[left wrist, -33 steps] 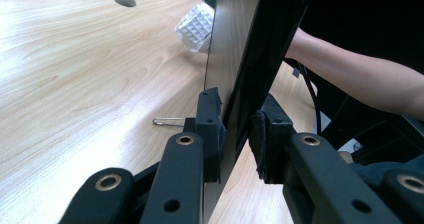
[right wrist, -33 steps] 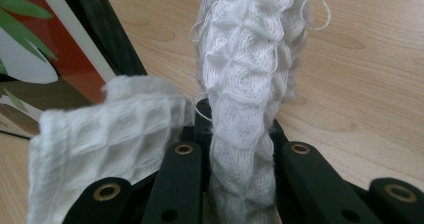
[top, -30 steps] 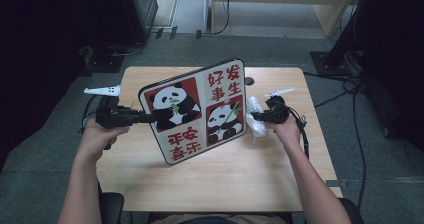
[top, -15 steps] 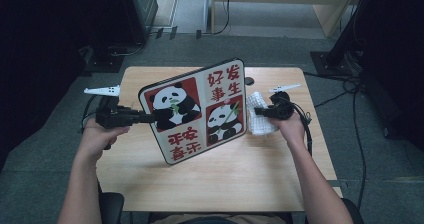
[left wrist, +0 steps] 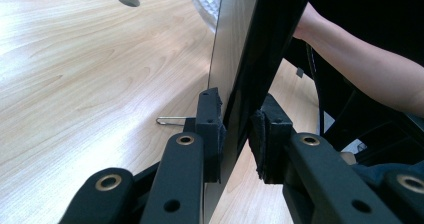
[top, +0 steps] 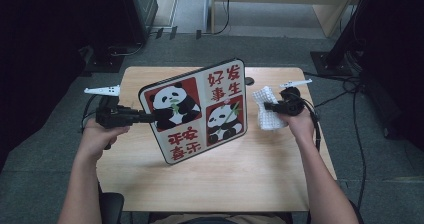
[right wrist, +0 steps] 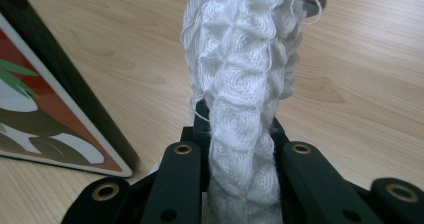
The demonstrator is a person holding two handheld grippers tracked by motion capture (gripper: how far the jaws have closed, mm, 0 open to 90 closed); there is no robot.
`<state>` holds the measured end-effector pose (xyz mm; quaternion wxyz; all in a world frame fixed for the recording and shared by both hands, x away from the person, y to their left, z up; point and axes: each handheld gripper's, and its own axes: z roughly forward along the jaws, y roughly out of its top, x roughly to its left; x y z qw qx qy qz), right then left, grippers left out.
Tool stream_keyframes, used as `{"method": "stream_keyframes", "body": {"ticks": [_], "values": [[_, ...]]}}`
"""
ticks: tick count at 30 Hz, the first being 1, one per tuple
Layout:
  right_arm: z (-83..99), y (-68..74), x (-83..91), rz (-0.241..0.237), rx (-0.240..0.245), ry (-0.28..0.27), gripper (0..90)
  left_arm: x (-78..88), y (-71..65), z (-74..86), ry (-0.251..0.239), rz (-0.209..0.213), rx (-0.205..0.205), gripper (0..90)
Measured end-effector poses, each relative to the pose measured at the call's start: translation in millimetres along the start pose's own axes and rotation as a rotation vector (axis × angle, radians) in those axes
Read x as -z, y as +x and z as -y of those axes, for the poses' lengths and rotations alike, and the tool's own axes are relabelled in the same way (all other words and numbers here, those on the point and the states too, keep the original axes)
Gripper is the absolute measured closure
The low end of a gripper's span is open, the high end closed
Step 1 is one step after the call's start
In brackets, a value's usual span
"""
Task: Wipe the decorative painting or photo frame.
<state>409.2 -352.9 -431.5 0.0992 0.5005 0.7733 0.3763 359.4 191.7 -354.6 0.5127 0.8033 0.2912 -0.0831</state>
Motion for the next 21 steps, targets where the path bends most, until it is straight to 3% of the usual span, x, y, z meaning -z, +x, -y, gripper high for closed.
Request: {"method": "stream_keyframes", "body": {"ticks": [11, 21], "values": [[-3.8, -25.7, 10.1, 0.052, -0.03, -0.028, 77.8, 0.0, -0.6, 1.2, -0.01, -0.008, 0.004, 76.1], [1.4, -53.5, -9.9, 0.084, -0.059, -0.005, 77.3, 1.1, -1.6, 2.9, -0.012, -0.014, 0.006, 75.9]]}}
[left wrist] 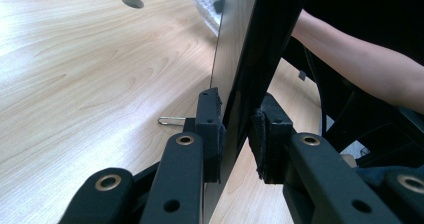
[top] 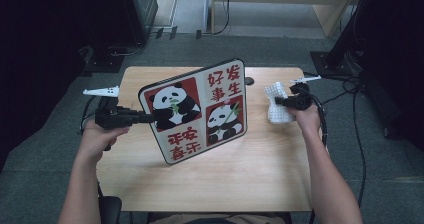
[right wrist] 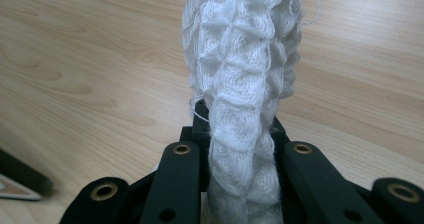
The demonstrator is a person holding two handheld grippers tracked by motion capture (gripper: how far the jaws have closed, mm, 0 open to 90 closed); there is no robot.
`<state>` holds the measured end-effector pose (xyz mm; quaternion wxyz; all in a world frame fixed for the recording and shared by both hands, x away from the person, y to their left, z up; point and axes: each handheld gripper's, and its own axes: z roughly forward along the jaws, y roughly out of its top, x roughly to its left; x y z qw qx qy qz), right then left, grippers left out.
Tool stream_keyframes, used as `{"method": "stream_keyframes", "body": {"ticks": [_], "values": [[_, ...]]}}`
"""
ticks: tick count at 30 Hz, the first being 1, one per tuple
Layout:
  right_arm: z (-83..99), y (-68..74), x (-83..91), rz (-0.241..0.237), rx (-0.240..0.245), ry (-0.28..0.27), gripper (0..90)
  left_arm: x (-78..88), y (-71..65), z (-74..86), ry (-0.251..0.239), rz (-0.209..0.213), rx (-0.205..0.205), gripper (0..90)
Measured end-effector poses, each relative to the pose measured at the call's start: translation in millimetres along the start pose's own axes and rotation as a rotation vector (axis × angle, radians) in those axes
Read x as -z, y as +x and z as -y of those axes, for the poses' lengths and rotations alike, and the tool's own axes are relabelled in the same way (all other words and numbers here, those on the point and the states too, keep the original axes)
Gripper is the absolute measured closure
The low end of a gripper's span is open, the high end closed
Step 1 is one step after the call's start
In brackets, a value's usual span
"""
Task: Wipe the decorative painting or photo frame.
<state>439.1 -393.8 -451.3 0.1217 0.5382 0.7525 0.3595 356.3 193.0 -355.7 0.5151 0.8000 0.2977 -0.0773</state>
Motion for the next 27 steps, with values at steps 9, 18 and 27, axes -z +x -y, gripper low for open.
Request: {"method": "stream_keyframes", "body": {"ticks": [9, 18, 27], "values": [[9.7, -10.3, -27.8, 0.035, -0.018, 0.07, 75.8, -0.2, -0.1, 0.6, -0.003, -0.004, 0.0, 76.0], [17.9, -18.7, -37.4, 0.052, -0.063, 0.087, 70.0, -0.4, -1.2, 0.1, -0.001, -0.014, -0.001, 76.1], [17.2, -20.2, -34.9, 0.029, -0.064, 0.053, 55.5, -0.5, -2.3, -0.3, 0.002, -0.022, -0.002, 76.0]]}}
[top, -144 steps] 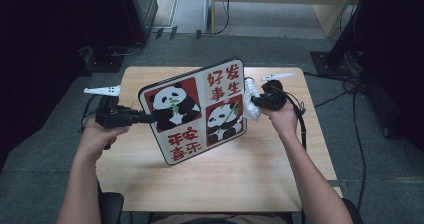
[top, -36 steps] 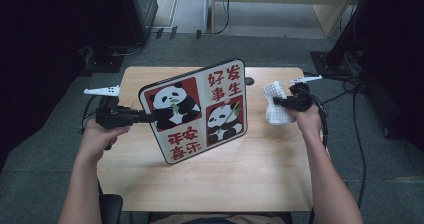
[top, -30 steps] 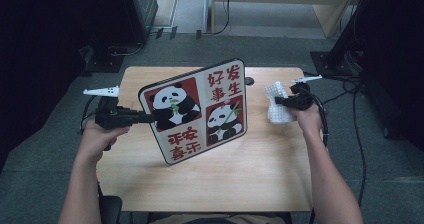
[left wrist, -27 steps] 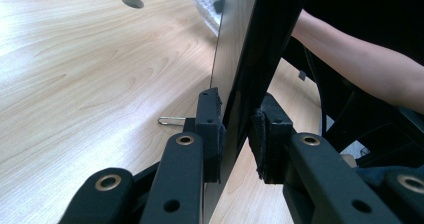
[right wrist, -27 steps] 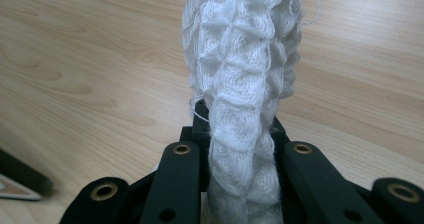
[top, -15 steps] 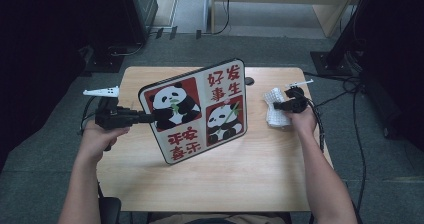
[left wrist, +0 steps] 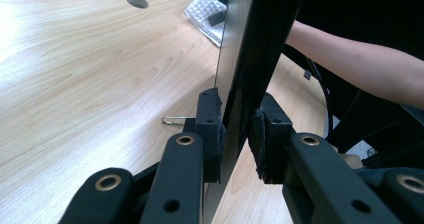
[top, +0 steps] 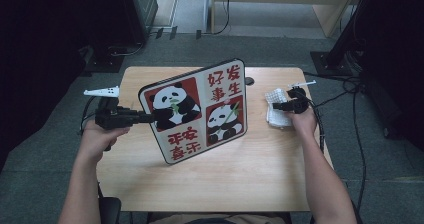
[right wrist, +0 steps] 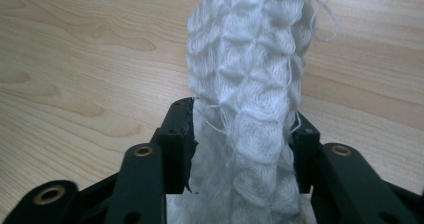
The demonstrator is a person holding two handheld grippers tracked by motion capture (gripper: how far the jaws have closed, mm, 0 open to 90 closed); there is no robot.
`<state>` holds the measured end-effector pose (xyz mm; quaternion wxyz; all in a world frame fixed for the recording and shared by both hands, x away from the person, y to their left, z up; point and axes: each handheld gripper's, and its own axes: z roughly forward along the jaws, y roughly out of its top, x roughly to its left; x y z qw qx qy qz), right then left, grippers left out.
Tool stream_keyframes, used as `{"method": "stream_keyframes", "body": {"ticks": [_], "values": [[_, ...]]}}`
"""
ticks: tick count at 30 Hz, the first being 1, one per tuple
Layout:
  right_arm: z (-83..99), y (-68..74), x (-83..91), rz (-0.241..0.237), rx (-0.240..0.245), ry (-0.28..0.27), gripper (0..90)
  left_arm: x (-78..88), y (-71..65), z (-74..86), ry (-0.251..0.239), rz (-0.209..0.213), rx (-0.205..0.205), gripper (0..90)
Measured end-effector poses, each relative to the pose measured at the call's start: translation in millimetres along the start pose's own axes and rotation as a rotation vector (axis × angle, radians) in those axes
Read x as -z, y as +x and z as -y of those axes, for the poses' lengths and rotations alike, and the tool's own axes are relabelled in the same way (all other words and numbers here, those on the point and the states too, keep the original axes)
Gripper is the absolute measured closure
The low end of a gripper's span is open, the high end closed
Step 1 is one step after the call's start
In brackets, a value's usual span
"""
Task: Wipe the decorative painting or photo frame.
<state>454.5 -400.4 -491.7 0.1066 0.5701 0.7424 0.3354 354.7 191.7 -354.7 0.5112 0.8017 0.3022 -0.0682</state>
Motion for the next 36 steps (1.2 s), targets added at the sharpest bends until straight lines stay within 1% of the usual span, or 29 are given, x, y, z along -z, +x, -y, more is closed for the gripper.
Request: {"method": "stream_keyframes", "body": {"ticks": [2, 3, 4, 5, 7, 10, 13, 16, 20, 23, 25, 27, 30, 32, 36], "values": [[-1.8, 1.5, 1.7, 0.0, 0.011, 0.0, 51.4, 0.1, 0.1, -0.2, 0.003, 0.001, 0.002, 75.8], [-3.1, 2.7, 3.4, 0.009, 0.031, 0.007, 50.2, 0.0, -0.1, -0.3, 0.003, -0.002, 0.001, 75.8], [-3.7, 3.1, 4.5, 0.013, 0.038, 0.006, 49.2, 0.1, -0.4, -0.4, 0.004, -0.004, 0.002, 75.8], [-4.3, 3.6, 5.6, 0.013, 0.041, -0.001, 47.8, 0.1, -0.5, -0.5, 0.005, -0.004, 0.002, 75.8], [-5.7, 6.1, 8.1, 0.028, 0.036, -0.012, 45.3, 0.0, -0.8, -0.8, 0.006, -0.007, 0.001, 75.8], [-8.4, 10.8, 12.0, 0.05, 0.068, -0.021, 43.3, -0.2, -1.0, -1.1, 0.005, -0.009, 0.002, 75.9], [-11.1, 14.4, 17.3, 0.059, 0.072, -0.04, 40.4, -0.1, -1.1, -0.9, 0.005, -0.012, 0.001, 75.9], [-11.8, 15.2, 21.5, 0.063, 0.062, -0.055, 39.2, -0.1, -1.1, -0.9, 0.005, -0.014, 0.001, 75.8], [-12.8, 17.1, 29.7, 0.042, 0.054, -0.072, 38.9, -0.2, -1.1, -0.9, 0.005, -0.017, 0.004, 75.6], [-12.2, 20.7, 35.0, 0.029, 0.063, -0.059, 38.5, -0.1, -1.3, -0.8, 0.006, -0.021, 0.003, 75.4], [-11.0, 23.5, 38.1, 0.027, 0.072, -0.063, 38.5, 0.1, -1.5, -0.8, 0.008, -0.023, 0.005, 75.3], [-9.8, 26.2, 40.7, 0.027, 0.072, -0.059, 38.5, 0.2, -1.5, -0.7, 0.009, -0.026, 0.007, 75.0], [-7.4, 29.8, 45.3, 0.028, 0.072, -0.052, 38.5, 0.1, -1.7, -0.8, 0.014, -0.045, 0.011, 73.0], [-6.6, 30.8, 48.1, 0.029, 0.082, -0.058, 38.4, 0.4, -1.5, -0.6, 0.019, -0.056, 0.008, 72.0], [-5.8, 34.2, 52.3, 0.023, 0.085, -0.064, 37.9, 1.5, -0.6, -0.2, 0.013, -0.062, 0.014, 69.8]]}}
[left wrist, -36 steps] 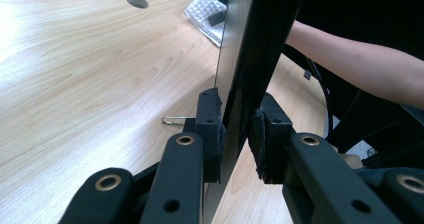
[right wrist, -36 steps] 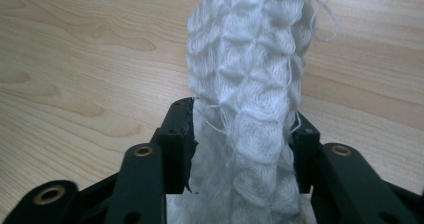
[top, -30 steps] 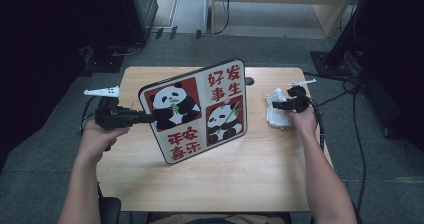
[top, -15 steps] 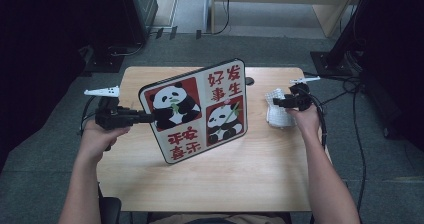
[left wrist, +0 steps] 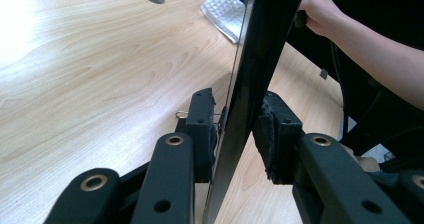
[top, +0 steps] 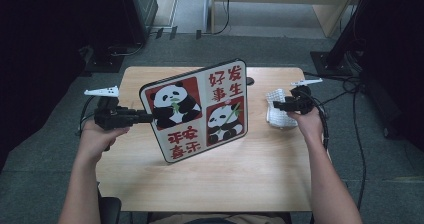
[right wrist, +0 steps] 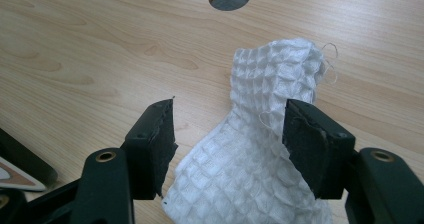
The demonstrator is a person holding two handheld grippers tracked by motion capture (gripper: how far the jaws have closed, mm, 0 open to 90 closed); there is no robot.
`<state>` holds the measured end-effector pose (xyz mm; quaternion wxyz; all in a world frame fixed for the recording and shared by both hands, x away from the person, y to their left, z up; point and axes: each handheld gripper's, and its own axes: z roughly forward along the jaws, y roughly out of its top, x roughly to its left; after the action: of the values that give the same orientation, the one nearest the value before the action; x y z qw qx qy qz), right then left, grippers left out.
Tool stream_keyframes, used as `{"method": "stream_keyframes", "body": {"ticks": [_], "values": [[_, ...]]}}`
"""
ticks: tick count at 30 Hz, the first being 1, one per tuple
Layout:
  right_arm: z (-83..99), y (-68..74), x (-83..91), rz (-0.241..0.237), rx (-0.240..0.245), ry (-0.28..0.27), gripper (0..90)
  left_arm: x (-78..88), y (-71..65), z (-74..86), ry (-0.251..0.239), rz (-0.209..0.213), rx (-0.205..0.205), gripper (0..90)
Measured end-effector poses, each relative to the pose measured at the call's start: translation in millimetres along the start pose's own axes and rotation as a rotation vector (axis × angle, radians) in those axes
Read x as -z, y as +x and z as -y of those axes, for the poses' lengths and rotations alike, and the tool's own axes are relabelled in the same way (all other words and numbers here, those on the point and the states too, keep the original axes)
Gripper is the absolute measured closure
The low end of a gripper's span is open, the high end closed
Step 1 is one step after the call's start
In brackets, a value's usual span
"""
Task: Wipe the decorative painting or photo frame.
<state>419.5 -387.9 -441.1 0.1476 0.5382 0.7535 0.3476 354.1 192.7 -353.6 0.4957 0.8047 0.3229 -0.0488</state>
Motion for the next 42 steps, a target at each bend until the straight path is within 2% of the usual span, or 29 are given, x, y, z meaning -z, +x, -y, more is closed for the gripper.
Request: {"method": "stream_keyframes", "body": {"ticks": [8, 11, 17, 22, 28, 35, 40, 42], "values": [[-0.1, 10.1, 5.0, -0.007, 0.016, 0.002, 37.8, -0.5, 0.3, 0.3, -0.001, -0.021, -0.004, 66.2], [0.8, 15.3, 7.1, -0.013, 0.028, 0.0, 37.9, -1.1, 1.0, 0.3, -0.004, -0.035, -0.003, 62.1], [3.8, 26.0, 11.3, -0.042, 0.041, -0.017, 38.0, -3.0, 1.2, 0.5, -0.004, -0.059, -0.014, 56.8], [6.9, 34.0, 14.5, -0.061, 0.047, -0.009, 38.1, -5.0, 4.2, 0.8, 0.003, -0.072, 0.0, 53.5], [11.7, 42.8, 16.0, -0.083, 0.071, -0.004, 38.2, -9.0, 8.1, 1.5, 0.016, -0.1, 0.011, 51.9], [18.7, 54.3, 18.5, -0.1, 0.101, 0.0, 38.2, -11.4, 13.5, 3.2, 0.01, -0.102, 0.017, 50.0], [22.1, 60.1, 19.9, -0.125, 0.09, 0.011, 38.9, -14.4, 17.2, 4.3, 0.02, -0.118, 0.018, 48.8], [23.1, 62.8, 20.3, -0.128, 0.101, 0.011, 38.9, -15.3, 19.0, 4.9, 0.022, -0.117, 0.016, 48.7]]}}
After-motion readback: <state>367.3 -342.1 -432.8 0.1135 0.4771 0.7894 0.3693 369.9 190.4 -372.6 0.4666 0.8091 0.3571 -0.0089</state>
